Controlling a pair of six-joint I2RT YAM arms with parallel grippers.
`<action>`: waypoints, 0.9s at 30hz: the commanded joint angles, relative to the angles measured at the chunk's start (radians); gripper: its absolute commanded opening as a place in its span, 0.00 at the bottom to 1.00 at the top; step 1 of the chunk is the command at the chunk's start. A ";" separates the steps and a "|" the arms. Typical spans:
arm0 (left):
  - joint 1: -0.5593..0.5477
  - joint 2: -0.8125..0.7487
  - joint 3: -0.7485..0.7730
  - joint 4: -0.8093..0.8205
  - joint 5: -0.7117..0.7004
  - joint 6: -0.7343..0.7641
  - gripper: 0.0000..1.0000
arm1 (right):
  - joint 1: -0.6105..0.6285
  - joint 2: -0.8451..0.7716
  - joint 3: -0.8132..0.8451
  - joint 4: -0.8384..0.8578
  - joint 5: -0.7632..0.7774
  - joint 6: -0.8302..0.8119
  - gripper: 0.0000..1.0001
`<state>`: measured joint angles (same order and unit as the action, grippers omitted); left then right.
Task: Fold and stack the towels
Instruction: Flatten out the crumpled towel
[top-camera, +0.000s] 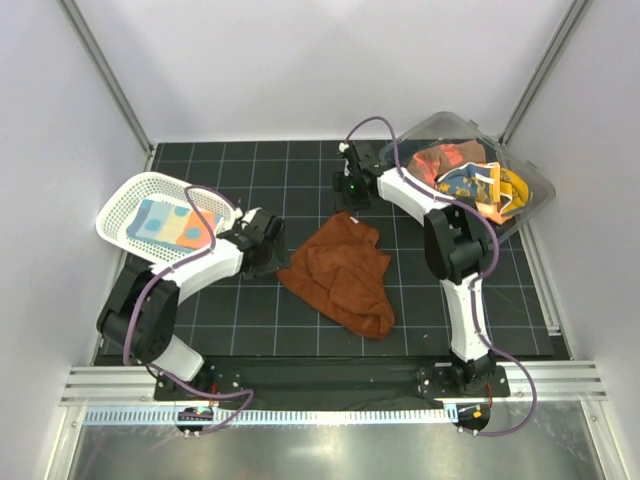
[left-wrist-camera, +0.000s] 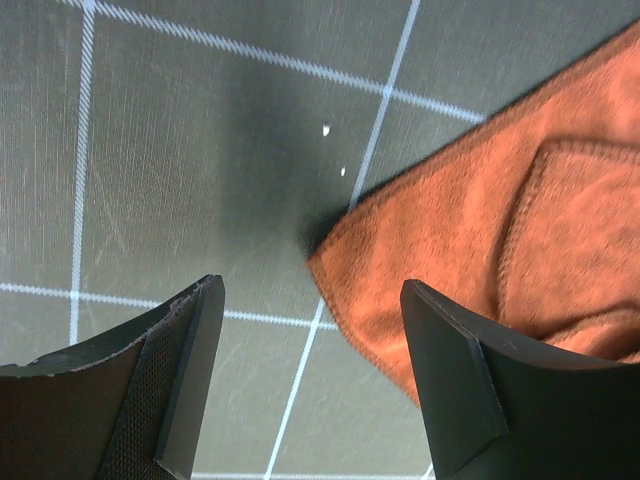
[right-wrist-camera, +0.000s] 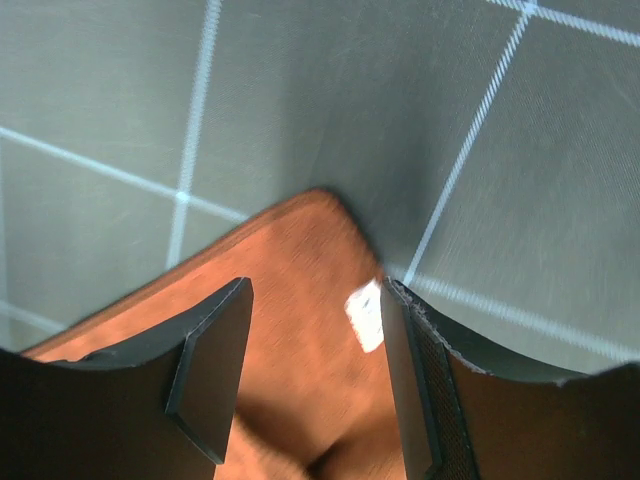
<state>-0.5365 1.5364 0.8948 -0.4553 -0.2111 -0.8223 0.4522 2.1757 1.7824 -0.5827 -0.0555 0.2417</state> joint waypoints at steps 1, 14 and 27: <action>-0.002 0.005 -0.008 0.107 -0.057 -0.047 0.75 | -0.021 0.048 0.113 -0.069 -0.032 -0.136 0.61; 0.000 0.151 0.019 0.181 -0.002 -0.057 0.72 | -0.063 0.177 0.143 0.012 -0.265 -0.234 0.58; -0.003 0.117 -0.026 0.167 0.041 -0.075 0.60 | -0.064 0.156 0.035 0.018 -0.366 -0.288 0.45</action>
<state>-0.5362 1.6585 0.9119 -0.2722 -0.2043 -0.8700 0.3798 2.3306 1.8614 -0.5327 -0.4217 -0.0059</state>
